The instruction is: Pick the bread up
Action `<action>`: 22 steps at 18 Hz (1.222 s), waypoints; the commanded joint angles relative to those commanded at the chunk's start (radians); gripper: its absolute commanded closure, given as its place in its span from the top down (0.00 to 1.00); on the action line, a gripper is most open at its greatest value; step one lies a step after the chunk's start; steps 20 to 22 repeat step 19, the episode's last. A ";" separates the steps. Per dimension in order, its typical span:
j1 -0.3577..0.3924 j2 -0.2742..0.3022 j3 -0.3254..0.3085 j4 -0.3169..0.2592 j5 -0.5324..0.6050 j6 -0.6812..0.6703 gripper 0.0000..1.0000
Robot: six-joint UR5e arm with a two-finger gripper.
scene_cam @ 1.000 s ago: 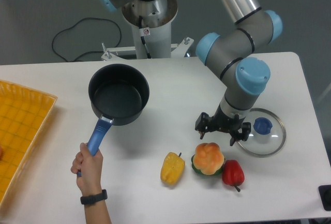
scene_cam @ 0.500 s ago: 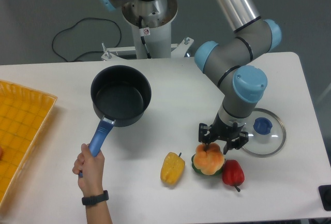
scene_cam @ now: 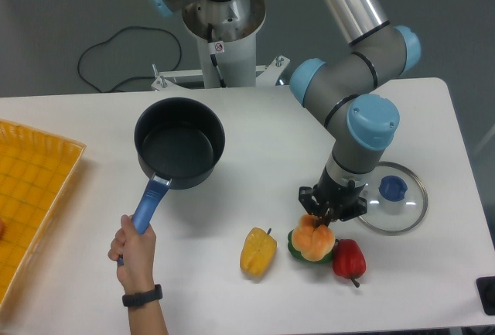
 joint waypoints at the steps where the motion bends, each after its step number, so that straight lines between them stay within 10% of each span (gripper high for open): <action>1: 0.009 0.018 -0.002 -0.005 0.002 0.002 0.00; 10: 0.101 0.135 -0.005 -0.205 0.113 0.372 0.00; 22: 0.147 0.155 -0.002 -0.190 0.219 0.506 0.00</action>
